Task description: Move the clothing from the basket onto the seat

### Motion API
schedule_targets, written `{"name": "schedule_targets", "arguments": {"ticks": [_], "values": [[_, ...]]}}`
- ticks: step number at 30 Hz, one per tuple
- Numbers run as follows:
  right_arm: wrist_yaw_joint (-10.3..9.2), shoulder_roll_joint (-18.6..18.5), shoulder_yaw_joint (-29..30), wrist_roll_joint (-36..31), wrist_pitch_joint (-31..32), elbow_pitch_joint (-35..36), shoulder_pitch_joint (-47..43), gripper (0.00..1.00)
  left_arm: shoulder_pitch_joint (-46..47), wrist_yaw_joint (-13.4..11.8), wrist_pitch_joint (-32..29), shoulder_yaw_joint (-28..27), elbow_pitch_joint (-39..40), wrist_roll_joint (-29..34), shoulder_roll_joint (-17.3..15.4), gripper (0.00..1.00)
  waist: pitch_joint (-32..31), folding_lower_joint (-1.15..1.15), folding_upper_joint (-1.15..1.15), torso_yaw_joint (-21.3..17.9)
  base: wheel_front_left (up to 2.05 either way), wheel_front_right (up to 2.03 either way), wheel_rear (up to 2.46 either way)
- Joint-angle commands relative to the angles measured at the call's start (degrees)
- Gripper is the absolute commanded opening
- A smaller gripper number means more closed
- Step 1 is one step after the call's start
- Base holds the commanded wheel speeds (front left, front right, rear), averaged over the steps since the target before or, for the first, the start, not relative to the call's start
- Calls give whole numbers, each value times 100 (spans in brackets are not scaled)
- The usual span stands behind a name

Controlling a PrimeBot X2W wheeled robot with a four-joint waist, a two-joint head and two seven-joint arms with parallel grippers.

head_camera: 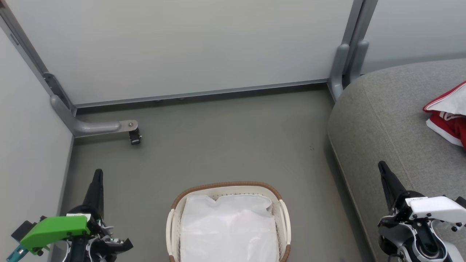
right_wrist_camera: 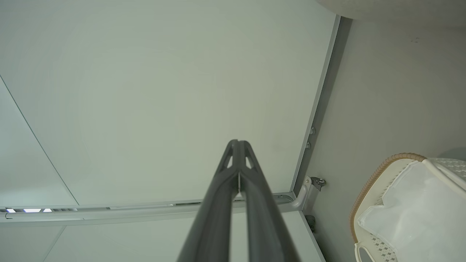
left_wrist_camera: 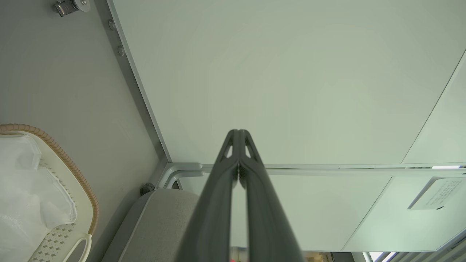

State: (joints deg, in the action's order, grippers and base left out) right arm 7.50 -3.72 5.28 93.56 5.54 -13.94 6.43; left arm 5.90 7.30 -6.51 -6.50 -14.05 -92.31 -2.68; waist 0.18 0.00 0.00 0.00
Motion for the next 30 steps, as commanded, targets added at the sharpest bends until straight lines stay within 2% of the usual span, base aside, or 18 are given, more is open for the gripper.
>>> {"name": "schedule_targets", "arguments": {"ticks": [1, 30], "values": [[-2, -8, 27, -30, 24, 11, -76, 0, 60, 35, -25, -14, 8, -19, -38, 0, 0, 0, 0, 0, 0, 0, 0], [-2, 16, 64, -62, 55, 7, -70, 0, 60, 35, -24, -13, 9, -19, -38, 0, 0, 0, 0, 0, 0, 0, 0]]}}
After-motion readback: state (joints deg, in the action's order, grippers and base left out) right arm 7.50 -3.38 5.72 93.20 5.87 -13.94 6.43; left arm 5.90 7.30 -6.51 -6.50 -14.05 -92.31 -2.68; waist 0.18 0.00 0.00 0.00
